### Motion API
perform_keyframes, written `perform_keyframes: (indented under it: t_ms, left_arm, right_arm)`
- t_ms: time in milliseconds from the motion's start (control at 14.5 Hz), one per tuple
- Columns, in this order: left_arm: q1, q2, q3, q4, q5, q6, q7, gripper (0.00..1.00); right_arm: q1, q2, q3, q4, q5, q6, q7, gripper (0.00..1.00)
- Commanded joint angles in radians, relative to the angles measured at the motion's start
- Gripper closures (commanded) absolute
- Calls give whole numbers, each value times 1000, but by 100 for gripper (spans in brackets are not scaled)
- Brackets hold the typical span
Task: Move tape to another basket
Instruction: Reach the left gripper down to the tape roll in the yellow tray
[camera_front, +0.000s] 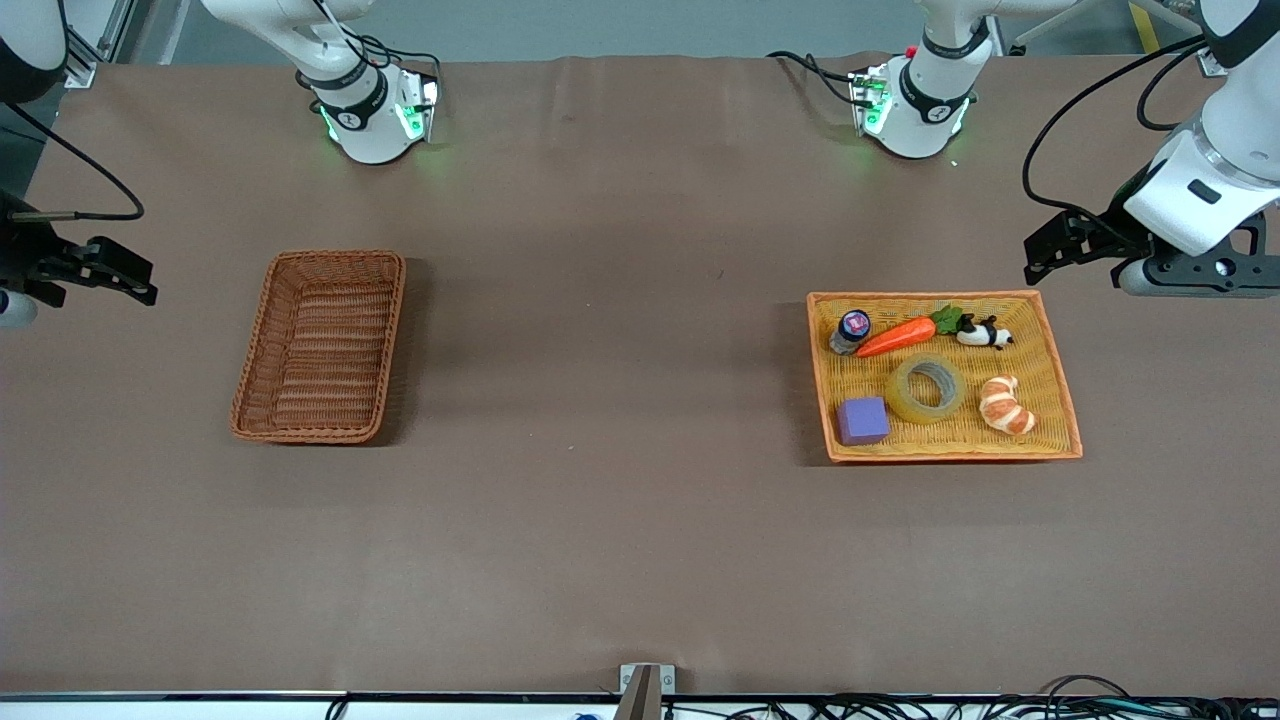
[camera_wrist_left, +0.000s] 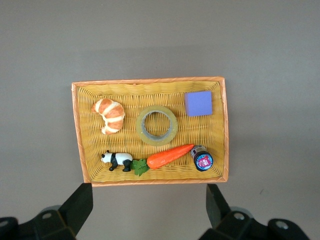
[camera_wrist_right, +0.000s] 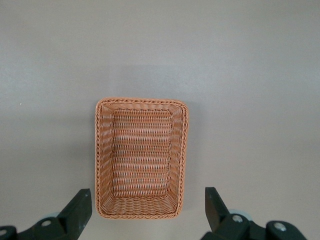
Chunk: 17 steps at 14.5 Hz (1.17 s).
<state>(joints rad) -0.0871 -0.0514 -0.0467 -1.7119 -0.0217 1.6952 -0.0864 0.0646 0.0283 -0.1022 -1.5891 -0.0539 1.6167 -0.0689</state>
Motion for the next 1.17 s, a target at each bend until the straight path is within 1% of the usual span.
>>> perform_keyframes:
  t_ms: [0,276,552,897,1034,1103]
  left_arm:
    - [-6,-7,2,2,20,-12,-1,0]
    - [0,-7,4,8,20,-12,1,0]
    - [-3,25,5,3,20,-12,4,0]
    - [1,151,14,-21,22,7,-4,0]
    - [3,197,18,-61,28,93,-6,0]
    - [4,200,19,-96,38,145,-4,0]
  right_arm:
    - [-12,-4,6,3,17,0,-6,0]
    - [-12,-5,6,1,17,-6,-8,0]
    - [-11,-4,4,1,17,2,-8,0]
    - [-12,-4,6,0,17,-1,-9,0]
    - [-12,-4,6,1,17,-1,-9,0]
    - [-12,-4,6,0,17,-1,-8,0]
